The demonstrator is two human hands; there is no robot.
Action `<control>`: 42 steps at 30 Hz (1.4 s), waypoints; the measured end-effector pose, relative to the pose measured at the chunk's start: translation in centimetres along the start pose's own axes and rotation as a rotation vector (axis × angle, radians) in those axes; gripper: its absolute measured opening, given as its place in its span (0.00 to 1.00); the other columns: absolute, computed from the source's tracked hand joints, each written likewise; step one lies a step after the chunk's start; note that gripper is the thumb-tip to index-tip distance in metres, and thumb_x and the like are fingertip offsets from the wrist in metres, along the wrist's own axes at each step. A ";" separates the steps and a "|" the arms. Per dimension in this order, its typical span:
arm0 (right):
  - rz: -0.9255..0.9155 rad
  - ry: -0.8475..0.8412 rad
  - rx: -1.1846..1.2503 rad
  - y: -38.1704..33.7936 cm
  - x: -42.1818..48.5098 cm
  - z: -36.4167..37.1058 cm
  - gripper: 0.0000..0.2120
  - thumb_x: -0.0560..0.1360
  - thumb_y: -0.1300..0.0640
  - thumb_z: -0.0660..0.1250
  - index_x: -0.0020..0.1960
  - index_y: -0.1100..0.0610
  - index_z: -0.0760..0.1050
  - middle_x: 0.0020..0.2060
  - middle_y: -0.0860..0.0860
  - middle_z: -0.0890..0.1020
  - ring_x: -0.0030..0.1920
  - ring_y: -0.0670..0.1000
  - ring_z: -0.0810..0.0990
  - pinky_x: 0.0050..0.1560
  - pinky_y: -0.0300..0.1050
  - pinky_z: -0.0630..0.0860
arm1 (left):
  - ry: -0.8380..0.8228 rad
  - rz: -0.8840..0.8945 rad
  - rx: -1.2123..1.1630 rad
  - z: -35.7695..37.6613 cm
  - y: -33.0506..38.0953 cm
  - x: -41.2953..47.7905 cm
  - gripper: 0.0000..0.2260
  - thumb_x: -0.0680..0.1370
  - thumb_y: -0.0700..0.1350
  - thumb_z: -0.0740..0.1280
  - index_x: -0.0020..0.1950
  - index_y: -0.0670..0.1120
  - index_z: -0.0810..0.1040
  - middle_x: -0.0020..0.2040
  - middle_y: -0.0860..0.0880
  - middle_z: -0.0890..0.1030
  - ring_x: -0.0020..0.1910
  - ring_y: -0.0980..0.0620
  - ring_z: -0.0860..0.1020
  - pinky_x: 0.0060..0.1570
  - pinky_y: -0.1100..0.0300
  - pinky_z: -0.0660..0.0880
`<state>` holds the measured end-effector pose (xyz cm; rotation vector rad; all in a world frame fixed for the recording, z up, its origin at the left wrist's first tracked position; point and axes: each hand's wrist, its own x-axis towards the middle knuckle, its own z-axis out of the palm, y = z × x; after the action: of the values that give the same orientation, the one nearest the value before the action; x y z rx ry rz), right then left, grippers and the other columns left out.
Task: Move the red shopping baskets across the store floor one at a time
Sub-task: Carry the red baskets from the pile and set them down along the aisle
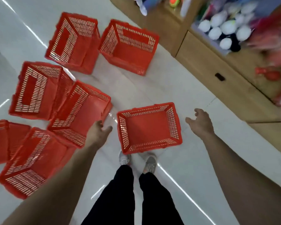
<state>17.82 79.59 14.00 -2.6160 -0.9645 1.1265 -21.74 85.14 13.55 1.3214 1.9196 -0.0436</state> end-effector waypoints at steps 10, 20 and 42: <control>0.169 0.025 0.013 13.3 18.7 22.4 0.35 0.74 0.46 0.71 0.76 0.57 0.64 0.71 0.59 0.71 0.68 0.62 0.73 0.68 0.59 0.70 | -0.061 -0.163 0.025 21.4 -14.0 18.8 0.36 0.75 0.59 0.69 0.76 0.41 0.62 0.70 0.42 0.74 0.65 0.41 0.75 0.62 0.48 0.70; 0.178 0.140 0.149 14.8 19.4 26.9 0.27 0.75 0.49 0.68 0.72 0.54 0.68 0.66 0.56 0.76 0.63 0.60 0.77 0.60 0.53 0.71 | -0.029 -0.047 -0.112 23.9 -15.7 20.2 0.21 0.78 0.51 0.67 0.69 0.49 0.70 0.59 0.48 0.81 0.54 0.46 0.81 0.55 0.47 0.78; -0.290 0.107 0.360 -8.6 -15.5 0.0 0.15 0.78 0.58 0.65 0.64 0.52 0.78 0.56 0.51 0.83 0.53 0.53 0.82 0.57 0.52 0.78 | 0.597 -0.072 -0.393 -13.3 -11.0 -18.3 0.18 0.78 0.41 0.66 0.68 0.48 0.75 0.56 0.46 0.82 0.52 0.45 0.80 0.53 0.50 0.74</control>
<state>5.50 76.92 26.49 -2.1480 -0.9753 0.9729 -35.59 71.68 29.72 1.0639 2.3050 0.7300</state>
